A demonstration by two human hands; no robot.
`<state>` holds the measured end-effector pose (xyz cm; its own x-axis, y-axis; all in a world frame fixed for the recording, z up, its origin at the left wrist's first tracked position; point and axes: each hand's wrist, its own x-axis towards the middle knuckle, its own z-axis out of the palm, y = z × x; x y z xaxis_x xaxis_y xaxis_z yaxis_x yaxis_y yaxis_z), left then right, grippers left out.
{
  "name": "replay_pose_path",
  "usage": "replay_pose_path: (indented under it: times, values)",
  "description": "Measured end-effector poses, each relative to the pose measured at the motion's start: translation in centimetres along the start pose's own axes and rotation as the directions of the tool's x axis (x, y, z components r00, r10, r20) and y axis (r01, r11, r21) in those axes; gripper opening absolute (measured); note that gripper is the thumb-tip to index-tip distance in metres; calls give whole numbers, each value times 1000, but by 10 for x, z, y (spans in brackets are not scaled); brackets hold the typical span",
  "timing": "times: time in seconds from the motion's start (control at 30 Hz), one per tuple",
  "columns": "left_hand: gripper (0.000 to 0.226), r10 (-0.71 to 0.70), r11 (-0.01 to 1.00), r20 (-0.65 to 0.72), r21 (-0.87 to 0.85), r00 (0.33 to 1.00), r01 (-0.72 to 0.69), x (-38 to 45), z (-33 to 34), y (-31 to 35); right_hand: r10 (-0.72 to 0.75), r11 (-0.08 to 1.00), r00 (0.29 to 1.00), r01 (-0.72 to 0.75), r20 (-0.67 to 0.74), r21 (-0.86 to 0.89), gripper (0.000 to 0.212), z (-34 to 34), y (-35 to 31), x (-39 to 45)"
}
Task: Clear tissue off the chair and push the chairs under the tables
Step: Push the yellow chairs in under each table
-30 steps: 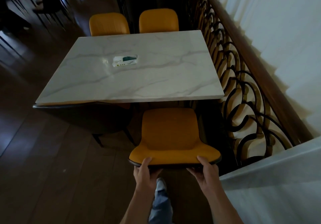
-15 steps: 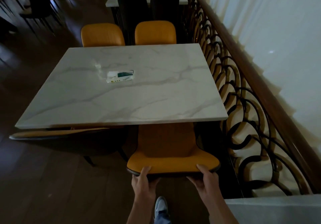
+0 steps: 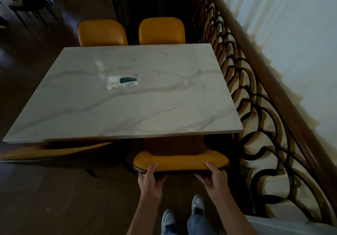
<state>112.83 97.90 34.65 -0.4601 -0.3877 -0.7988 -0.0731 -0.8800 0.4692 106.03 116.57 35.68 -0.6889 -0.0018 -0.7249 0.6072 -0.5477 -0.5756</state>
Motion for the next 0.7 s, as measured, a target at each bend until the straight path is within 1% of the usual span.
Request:
replay_pose_path:
  times: [0.07, 0.13, 0.2, 0.33, 0.5, 0.6, 0.7]
  values:
    - [65, 1, 1000, 7, -10, 1000, 0, 4, 8, 3, 2, 1000, 1000, -2, 3, -4, 27, 6, -6, 6]
    - [62, 8, 1000, 10, -14, 1000, -8, 7, 17, 5, 13, 1000, 1000, -13, 1, -5, 27, 10, -12, 10]
    - [60, 5, 1000, -12, -13, 1000, -5, 11, 23, 5, 24, 1000, 1000, -24, -6, -12, 29, 14, -15, 16]
    - [63, -6, 1000, -30, -16, 1000, 6, 21, 37, 7, 29, 999, 999, -30, -25, -15, 40, 24, -25, 28]
    - [53, 11, 1000, -37, 24, 999, -11, 33, 51, 9, 22, 1000, 1000, -22, -3, -21, 41, 31, -33, 43]
    - [59, 23, 1000, -32, 14, 999, -23, 41, 58, 13, 18, 999, 1000, -19, -10, -33, 38, 39, -36, 51]
    - [58, 30, 999, -31, 12, 999, -30, 46, 62, 15, 21, 999, 1000, -22, -9, -42, 31, 42, -39, 58]
